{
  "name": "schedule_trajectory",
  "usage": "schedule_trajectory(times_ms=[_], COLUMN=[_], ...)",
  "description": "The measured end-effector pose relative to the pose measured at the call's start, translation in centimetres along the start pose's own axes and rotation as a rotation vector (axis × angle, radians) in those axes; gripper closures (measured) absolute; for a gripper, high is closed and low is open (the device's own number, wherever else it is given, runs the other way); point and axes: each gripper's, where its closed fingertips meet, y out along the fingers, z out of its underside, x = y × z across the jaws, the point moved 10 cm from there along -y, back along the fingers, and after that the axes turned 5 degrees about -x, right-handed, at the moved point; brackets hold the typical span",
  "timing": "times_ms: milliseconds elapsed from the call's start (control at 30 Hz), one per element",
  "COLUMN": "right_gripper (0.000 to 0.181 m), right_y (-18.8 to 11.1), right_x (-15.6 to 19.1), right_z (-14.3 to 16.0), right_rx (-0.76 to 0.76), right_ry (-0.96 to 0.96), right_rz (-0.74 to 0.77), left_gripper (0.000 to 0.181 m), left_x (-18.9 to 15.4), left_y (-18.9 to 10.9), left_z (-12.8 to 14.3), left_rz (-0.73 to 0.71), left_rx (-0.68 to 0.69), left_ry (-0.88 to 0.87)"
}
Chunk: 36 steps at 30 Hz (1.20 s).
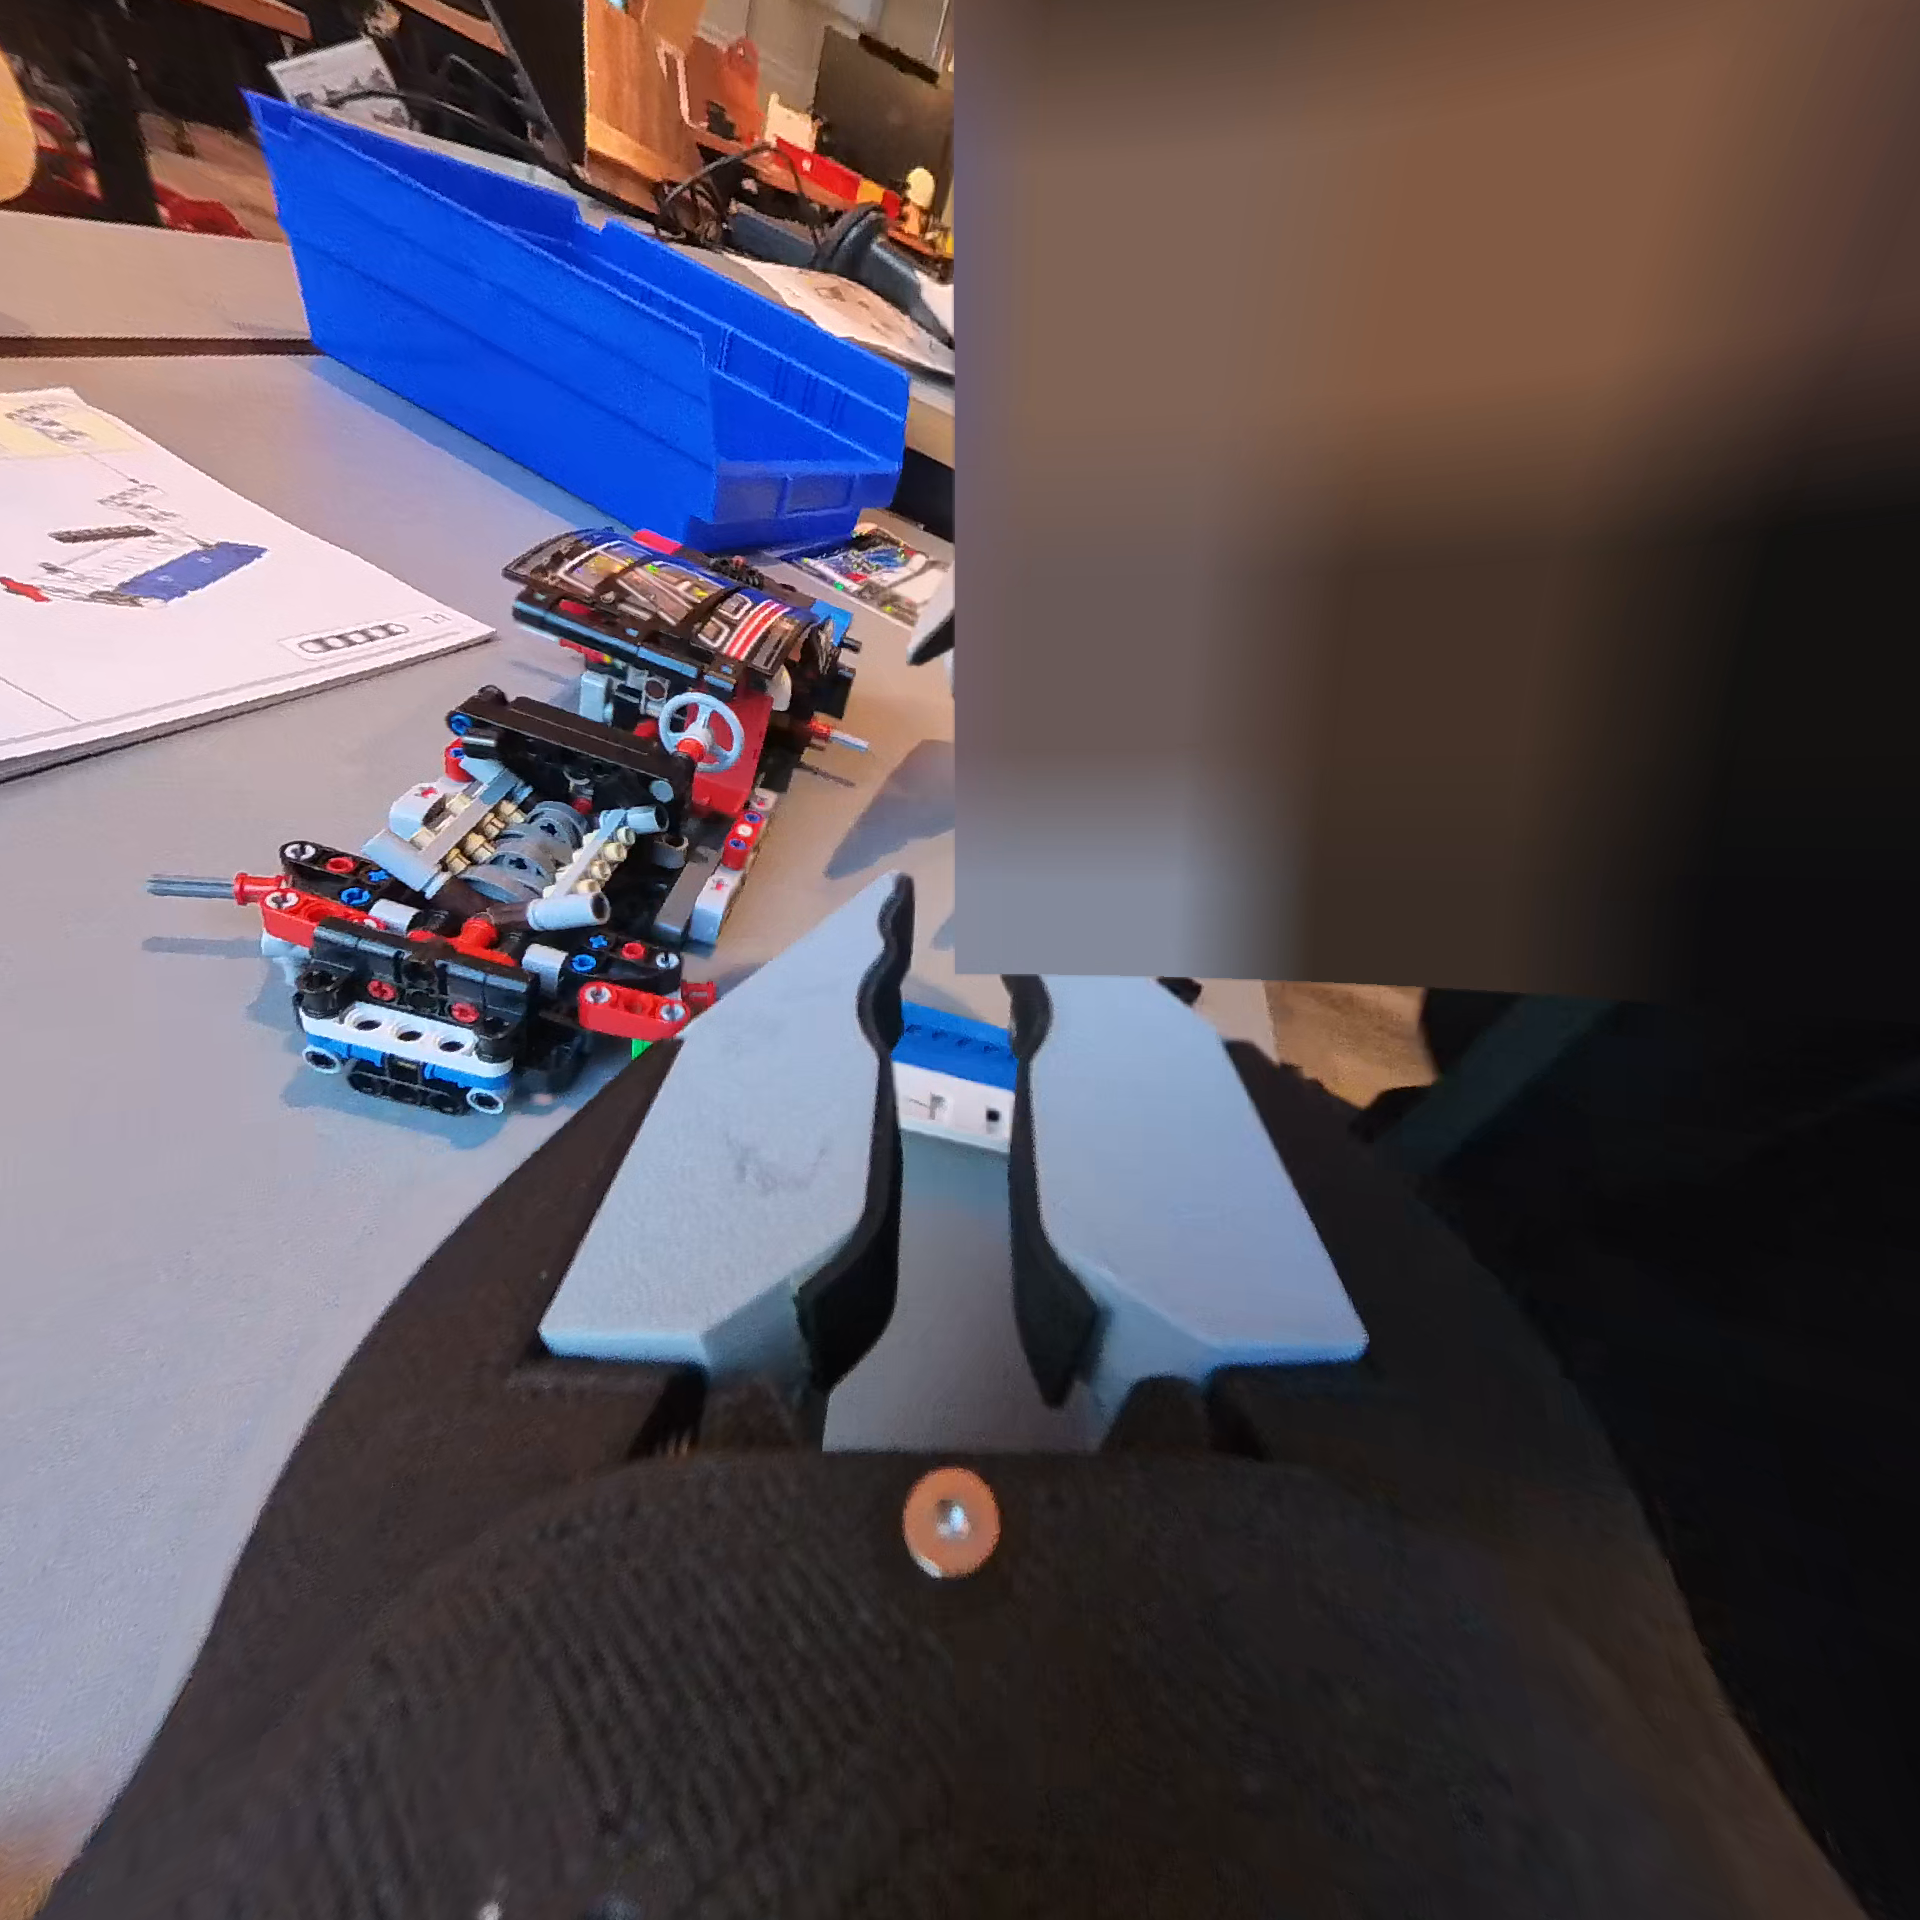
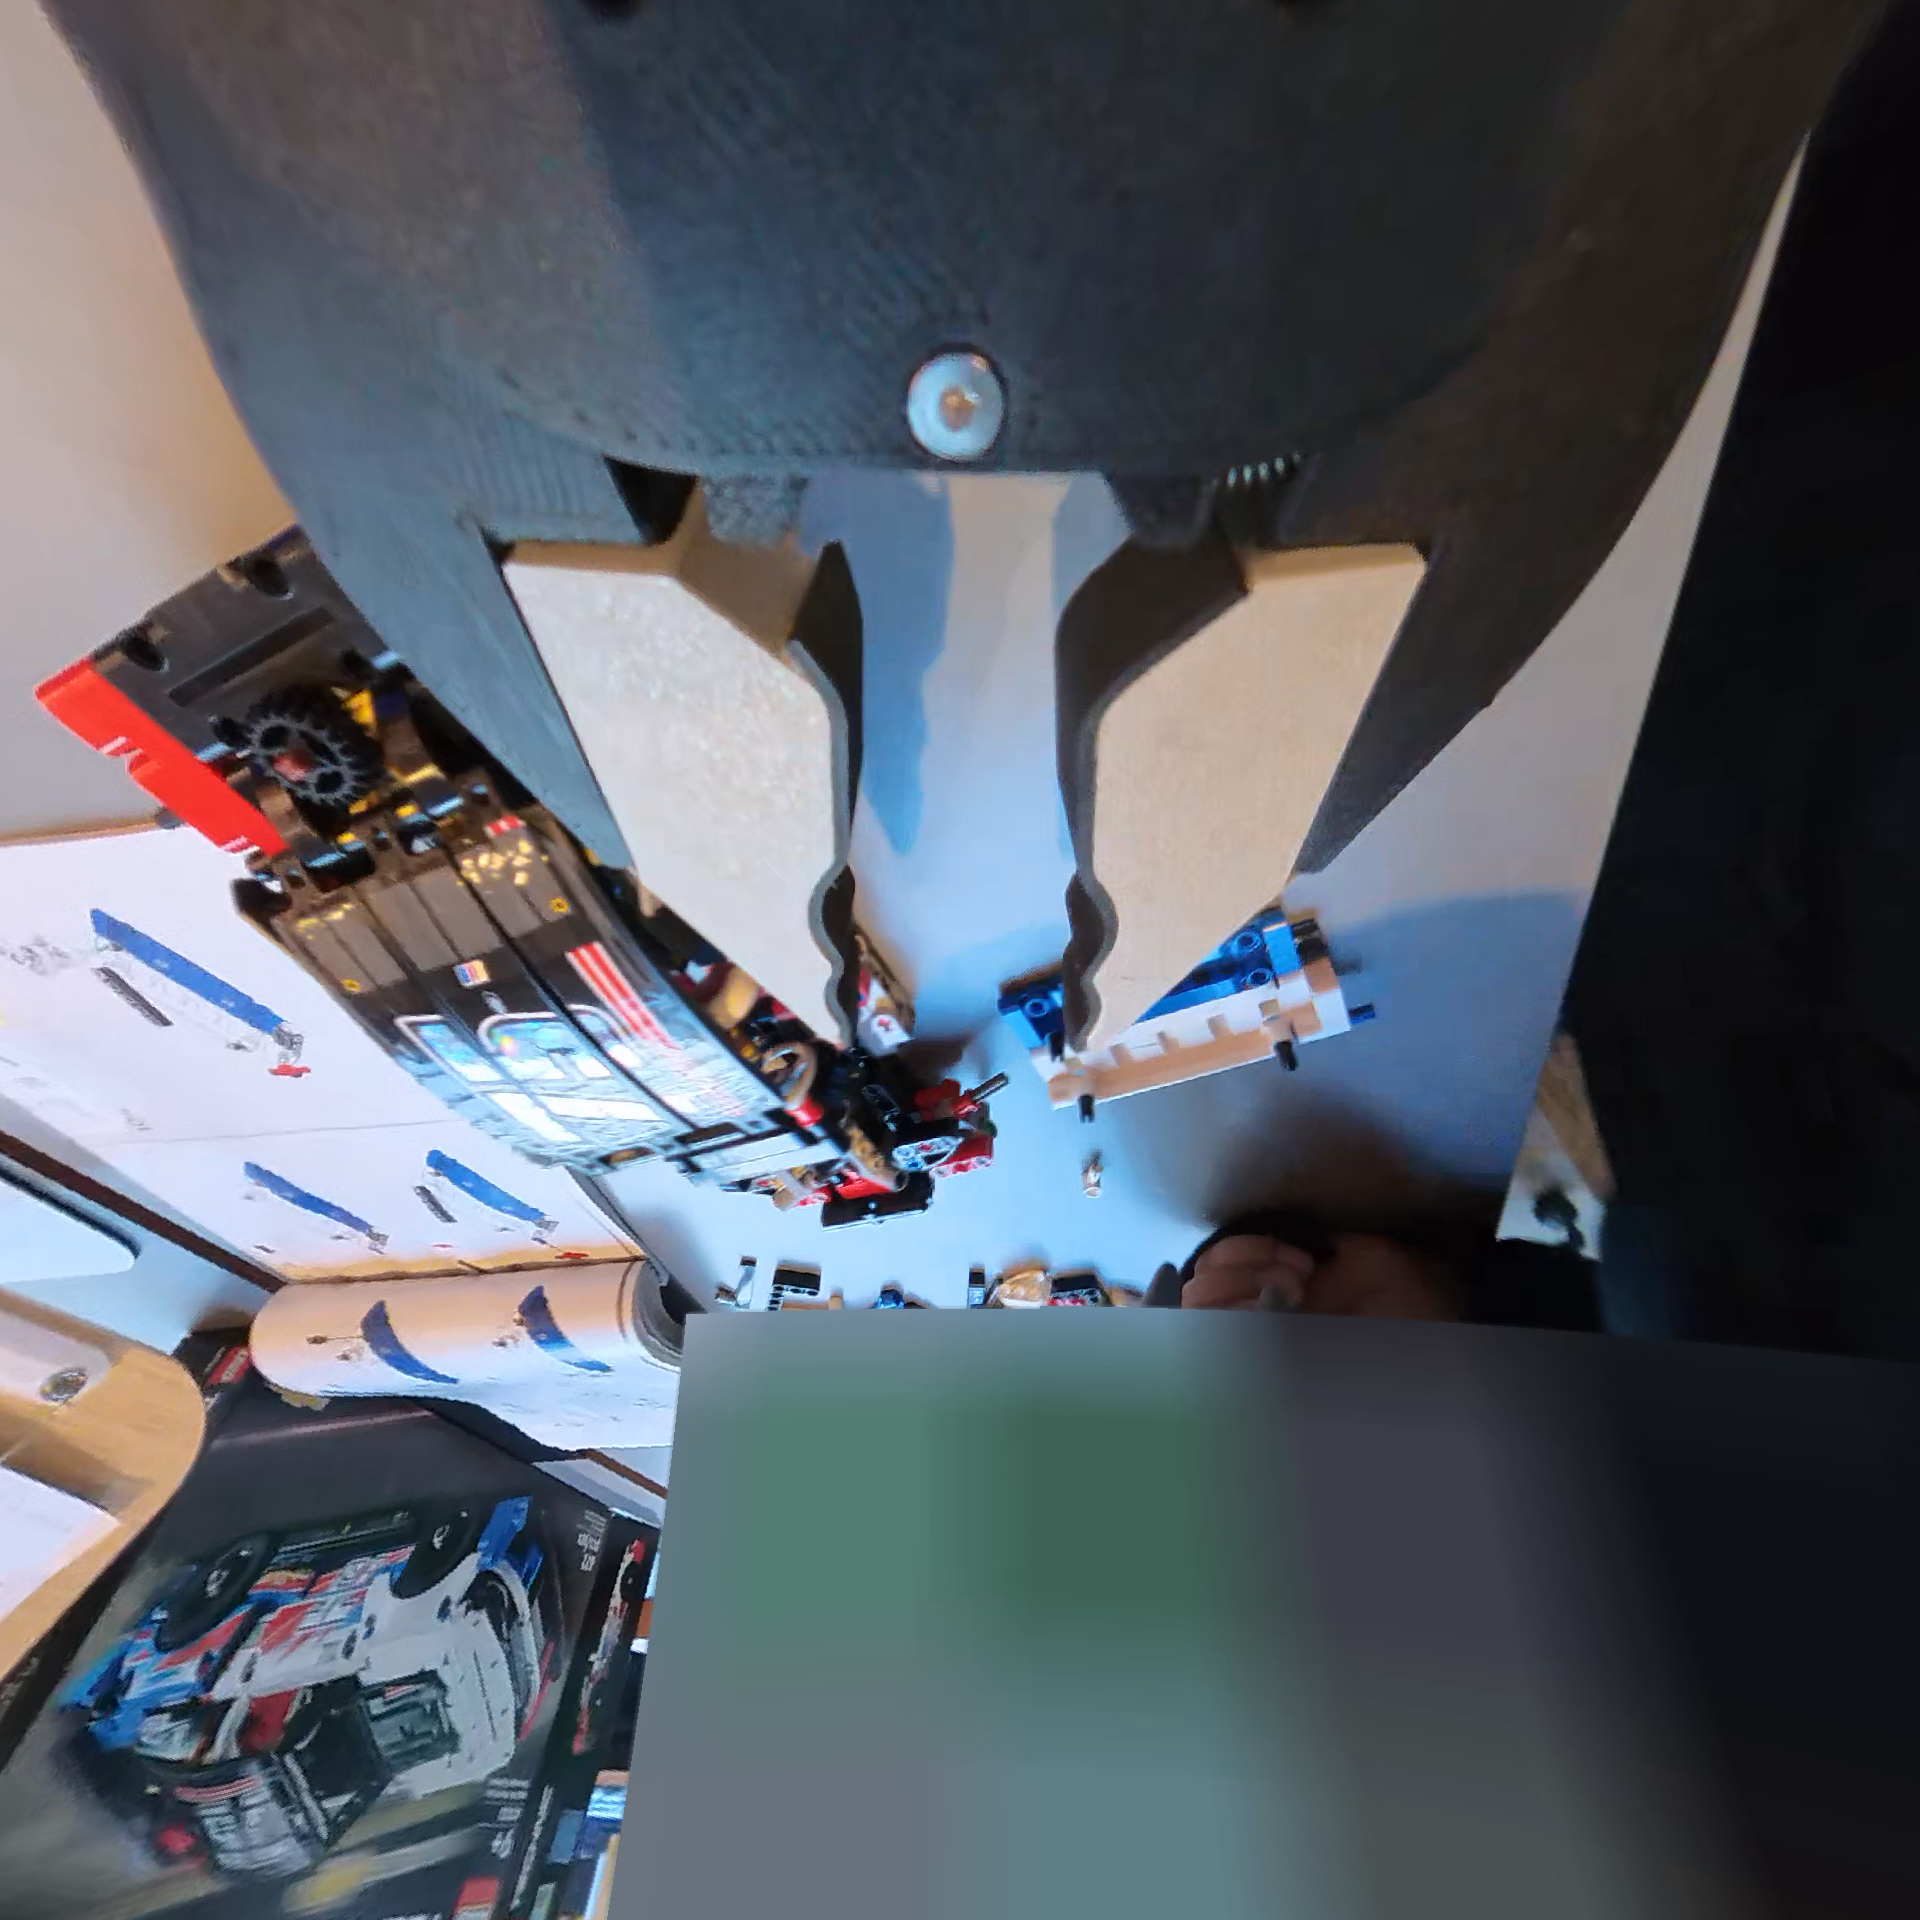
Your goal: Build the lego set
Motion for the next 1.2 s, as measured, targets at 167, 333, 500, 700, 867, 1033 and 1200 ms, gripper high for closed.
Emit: schedule_trajectory(times_ms=[167, 333, 500, 700, 867, 1033, 1200], right_gripper=[0.145, 0.150, 0.148, 0.153, 0.167, 0.167, 0.168], right_y=[-2.3, -5.2, -4.3, -1.2, -0.7, -2.0, -3.8], right_x=[2.3, 6.5, 9.3, 10.5, 10.7, 10.6, 9.5], right_z=[-0.2, 0.8, 1.4, 2.9, 3.1, 1.0, -1.3], right_rx=[-0.012, 0.009, 0.226, 0.483, 0.507, 0.180, -0.271], right_ry=[0.020, 0.134, 0.143, 0.070, 0.019, 0.028, 0.170], right_rz=[0.046, 0.004, -0.055, -0.038, -0.015, -0.077, -0.173], left_gripper=[0.169, 0.173, 0.173, 0.173, 0.175, 0.177, 0.177], left_x=[-1.2, -2.0, -2.3, -2.7, -3.1, -3.4, -3.5], left_y=[0.8, 1.4, 1.7, 2.0, 2.5, 2.5, 2.5], left_z=[0.5, 1.0, 1.1, 1.4, 1.8, 1.9, 1.8], left_rz=[0.004, -0.006, -0.007, -0.021, -0.021, -0.013, -0.003], left_rx=[0.093, 0.154, 0.174, 0.213, 0.260, 0.263, 0.249], left_ry=[0.097, 0.183, 0.209, 0.262, 0.309, 0.335, 0.343])
